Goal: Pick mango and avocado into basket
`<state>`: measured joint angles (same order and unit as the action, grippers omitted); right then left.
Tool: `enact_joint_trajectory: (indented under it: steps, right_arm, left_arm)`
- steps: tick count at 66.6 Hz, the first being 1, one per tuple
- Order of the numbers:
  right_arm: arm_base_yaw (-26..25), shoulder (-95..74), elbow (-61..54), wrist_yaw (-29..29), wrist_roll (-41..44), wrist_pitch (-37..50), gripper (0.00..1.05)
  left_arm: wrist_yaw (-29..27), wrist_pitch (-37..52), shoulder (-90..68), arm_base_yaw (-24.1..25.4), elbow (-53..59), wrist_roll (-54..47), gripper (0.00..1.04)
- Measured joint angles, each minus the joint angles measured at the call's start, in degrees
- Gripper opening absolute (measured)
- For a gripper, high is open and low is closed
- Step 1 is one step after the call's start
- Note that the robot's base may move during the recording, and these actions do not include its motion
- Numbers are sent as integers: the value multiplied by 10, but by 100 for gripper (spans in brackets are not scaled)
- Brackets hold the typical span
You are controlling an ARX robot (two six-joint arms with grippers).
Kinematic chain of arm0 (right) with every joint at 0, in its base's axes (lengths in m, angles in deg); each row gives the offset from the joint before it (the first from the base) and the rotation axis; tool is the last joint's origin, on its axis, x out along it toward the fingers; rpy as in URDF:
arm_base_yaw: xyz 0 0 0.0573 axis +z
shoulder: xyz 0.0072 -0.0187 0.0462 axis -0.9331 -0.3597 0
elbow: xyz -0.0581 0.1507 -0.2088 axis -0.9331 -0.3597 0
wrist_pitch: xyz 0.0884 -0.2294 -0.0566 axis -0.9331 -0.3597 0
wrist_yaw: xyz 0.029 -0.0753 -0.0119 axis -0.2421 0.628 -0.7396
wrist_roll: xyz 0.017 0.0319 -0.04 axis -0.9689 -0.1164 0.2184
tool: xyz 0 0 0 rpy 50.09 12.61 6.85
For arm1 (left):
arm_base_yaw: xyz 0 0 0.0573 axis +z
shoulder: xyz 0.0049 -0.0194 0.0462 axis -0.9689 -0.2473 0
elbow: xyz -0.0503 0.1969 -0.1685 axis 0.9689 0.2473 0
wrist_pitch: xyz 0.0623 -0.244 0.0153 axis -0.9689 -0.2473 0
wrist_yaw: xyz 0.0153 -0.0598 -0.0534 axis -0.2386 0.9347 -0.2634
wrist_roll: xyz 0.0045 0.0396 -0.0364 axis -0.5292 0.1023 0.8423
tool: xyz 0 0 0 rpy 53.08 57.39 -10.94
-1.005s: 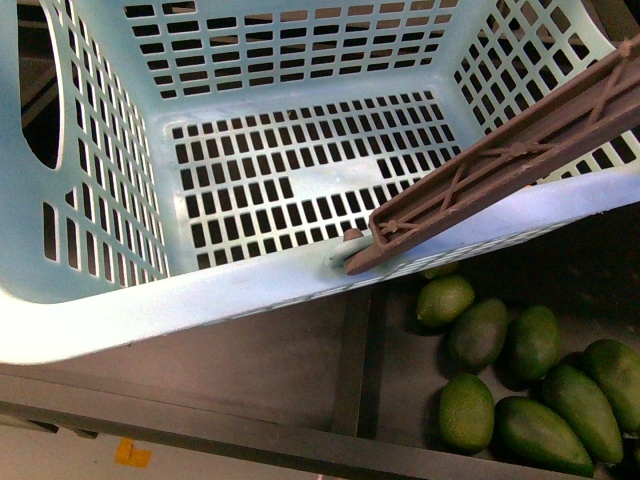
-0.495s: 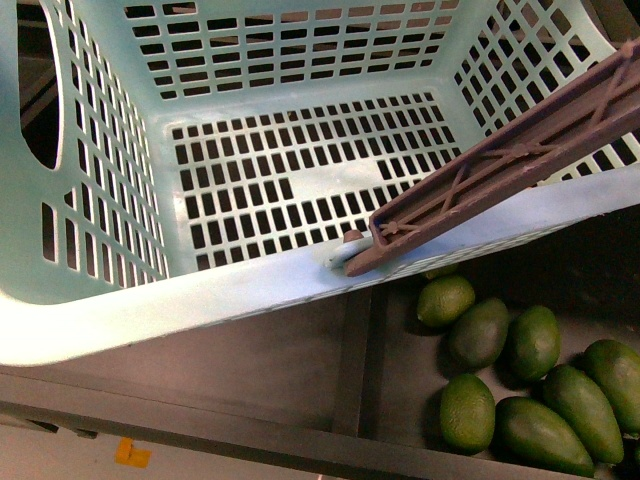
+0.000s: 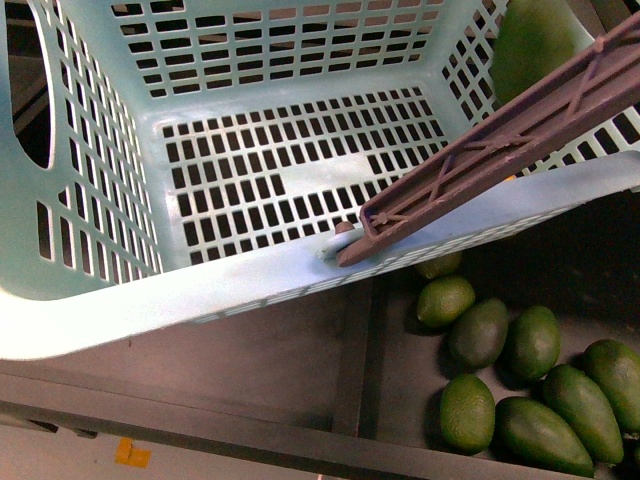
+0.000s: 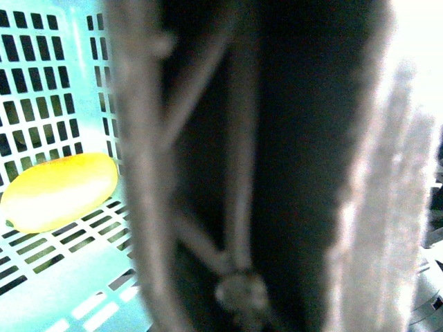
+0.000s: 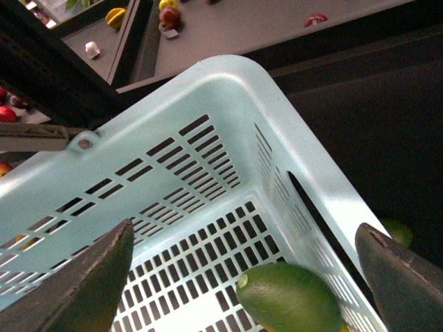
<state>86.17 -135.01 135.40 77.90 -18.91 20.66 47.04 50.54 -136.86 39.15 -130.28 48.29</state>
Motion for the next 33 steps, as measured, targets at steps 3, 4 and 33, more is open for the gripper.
enact_joint_trajectory:
  steps: [3,4,33]
  right_arm:
    - [0,13,-4,8,-2,-3,96]
    - [0,16,-6,9,-2,-4,96]
    - [-52,157,-285,50,257,344,40]
  left_arm:
    - [2,0,0,0,0,1,13]
    - [2,0,0,0,0,1,13]
    - [10,0,0,-2,0,1,13]
